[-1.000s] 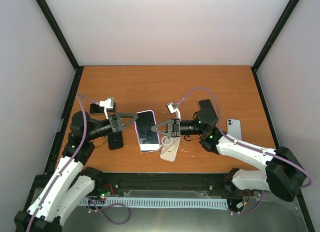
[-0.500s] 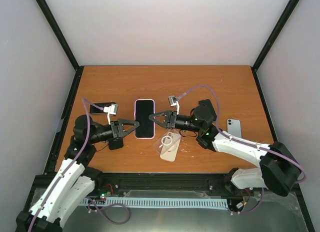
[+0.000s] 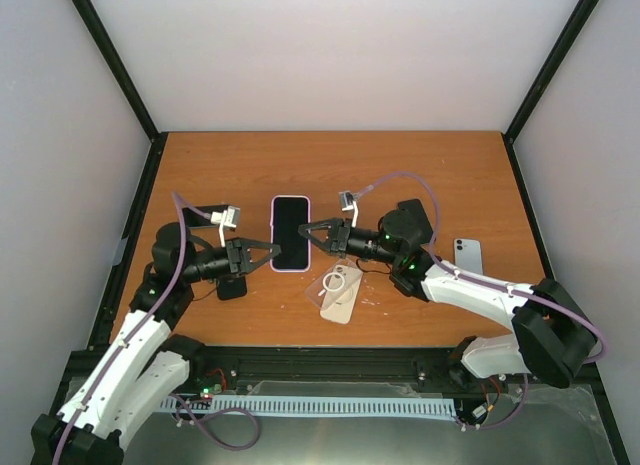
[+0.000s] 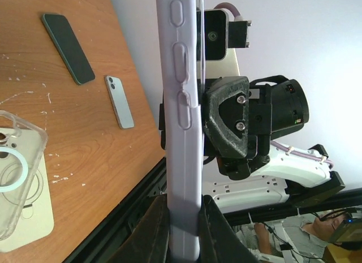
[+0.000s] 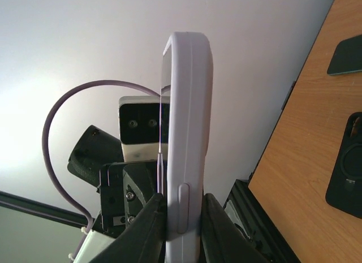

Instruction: Put the phone into the phone case

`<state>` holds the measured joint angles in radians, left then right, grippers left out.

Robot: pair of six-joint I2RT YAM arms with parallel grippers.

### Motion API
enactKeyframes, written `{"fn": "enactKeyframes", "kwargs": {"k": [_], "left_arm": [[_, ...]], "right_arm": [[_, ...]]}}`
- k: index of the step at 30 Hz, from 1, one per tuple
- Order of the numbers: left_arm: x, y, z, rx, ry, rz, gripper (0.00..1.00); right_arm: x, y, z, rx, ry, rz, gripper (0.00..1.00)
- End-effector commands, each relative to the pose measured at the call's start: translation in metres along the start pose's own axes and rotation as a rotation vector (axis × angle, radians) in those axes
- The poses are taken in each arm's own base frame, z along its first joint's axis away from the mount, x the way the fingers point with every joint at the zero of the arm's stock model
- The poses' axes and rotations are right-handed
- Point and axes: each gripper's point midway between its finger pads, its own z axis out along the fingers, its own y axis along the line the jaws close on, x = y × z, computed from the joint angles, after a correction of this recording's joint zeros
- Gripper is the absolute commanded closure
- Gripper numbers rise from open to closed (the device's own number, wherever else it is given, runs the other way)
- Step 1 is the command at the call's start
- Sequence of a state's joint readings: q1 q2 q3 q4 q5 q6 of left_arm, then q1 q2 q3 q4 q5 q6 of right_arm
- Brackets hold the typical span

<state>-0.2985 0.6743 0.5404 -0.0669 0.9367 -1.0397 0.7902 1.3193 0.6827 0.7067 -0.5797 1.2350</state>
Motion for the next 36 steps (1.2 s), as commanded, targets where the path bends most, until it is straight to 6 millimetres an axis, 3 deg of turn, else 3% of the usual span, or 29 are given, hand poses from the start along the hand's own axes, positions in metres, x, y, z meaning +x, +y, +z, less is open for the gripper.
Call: {"fn": "enactKeyframes", "kwargs": {"k": [1, 3, 7, 12, 14, 20, 26, 34, 36], "left_arm": [[-0.009, -0.009, -0.001, -0.004, -0.026, 0.043, 1.0], [-0.013, -0.015, -0.002, 0.018, -0.044, 0.062, 1.0], [-0.02, -0.024, -0.001, 0.064, -0.075, 0.098, 1.0], [-0.025, -0.025, 0.001, 0.085, -0.097, 0.148, 1.0], [-0.026, -0.024, 0.001, 0.089, -0.106, 0.148, 1.0], [-0.03, -0.021, 0.004, 0.082, -0.105, 0.153, 1.0], [-0.036, -0.004, 0.004, -0.022, -0.134, 0.159, 1.0], [-0.03, -0.002, 0.001, -0.019, -0.132, 0.157, 1.0], [-0.03, -0.001, 0.0, -0.022, -0.141, 0.151, 0.96]], "right_arm": [[-0.01, 0.036, 0.004, -0.088, -0.003, -0.077, 0.79], [-0.003, 0.03, 0.004, -0.074, 0.032, -0.066, 0.66], [0.016, 0.015, 0.001, -0.031, 0.102, -0.053, 0.5], [0.037, -0.004, -0.005, 0.053, 0.174, -0.05, 0.44], [0.04, -0.002, -0.009, 0.051, 0.181, -0.056, 0.47], [0.039, 0.006, -0.012, 0.037, 0.177, -0.065, 0.71], [0.042, -0.003, -0.012, 0.037, 0.169, 0.024, 0.96], [0.041, -0.005, -0.015, 0.036, 0.144, 0.017, 0.97], [0.039, -0.003, -0.015, 0.038, 0.139, -0.011, 0.97]]}}
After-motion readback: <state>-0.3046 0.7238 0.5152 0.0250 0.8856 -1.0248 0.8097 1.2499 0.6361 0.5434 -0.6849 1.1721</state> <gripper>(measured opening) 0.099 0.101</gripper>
